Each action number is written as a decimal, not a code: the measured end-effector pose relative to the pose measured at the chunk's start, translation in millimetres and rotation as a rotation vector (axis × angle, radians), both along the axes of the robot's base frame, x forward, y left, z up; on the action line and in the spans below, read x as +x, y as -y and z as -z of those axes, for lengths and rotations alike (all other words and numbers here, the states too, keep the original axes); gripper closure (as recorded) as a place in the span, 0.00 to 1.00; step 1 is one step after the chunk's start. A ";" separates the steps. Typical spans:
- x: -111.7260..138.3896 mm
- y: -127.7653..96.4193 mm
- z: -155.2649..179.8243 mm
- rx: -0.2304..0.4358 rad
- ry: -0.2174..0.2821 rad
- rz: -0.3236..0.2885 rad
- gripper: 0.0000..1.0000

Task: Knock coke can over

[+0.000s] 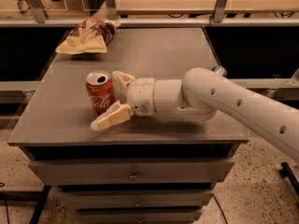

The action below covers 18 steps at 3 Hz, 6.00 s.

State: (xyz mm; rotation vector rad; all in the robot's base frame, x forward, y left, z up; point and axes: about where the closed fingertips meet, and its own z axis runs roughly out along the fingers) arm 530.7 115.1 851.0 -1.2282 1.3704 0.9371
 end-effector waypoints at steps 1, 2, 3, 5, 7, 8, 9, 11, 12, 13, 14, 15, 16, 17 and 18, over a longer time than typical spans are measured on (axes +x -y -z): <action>-0.3 -2.2 -4.3 0.029 0.037 0.002 0.16; -1.2 0.5 -13.8 0.032 0.086 0.013 0.39; -3.9 9.6 -28.4 0.024 0.136 0.032 0.62; -9.6 27.1 -59.1 -0.046 0.186 0.059 1.00; -27.9 22.8 -134.6 -0.402 0.310 0.011 1.00; -10.7 42.4 -147.2 -0.560 0.267 -0.003 1.00; 32.4 67.3 -116.2 -0.744 0.128 0.011 1.00; 32.0 57.5 -95.8 -0.950 0.113 -0.033 1.00; 30.8 54.3 -72.3 -1.089 0.092 -0.022 1.00; 32.9 57.9 -48.4 -1.220 0.065 -0.015 1.00; 38.6 62.6 -31.9 -1.310 0.038 -0.009 0.83; 46.9 66.3 -23.0 -1.368 0.019 -0.010 0.59; 51.7 70.1 -13.3 -1.405 -0.005 -0.020 0.36; 50.8 72.2 -2.6 -1.375 -0.041 -0.033 0.12; 50.9 71.7 -3.1 -1.372 -0.038 -0.031 0.00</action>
Offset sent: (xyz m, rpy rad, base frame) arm -0.0003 -0.0092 0.0258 0.0319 -0.1496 -0.0369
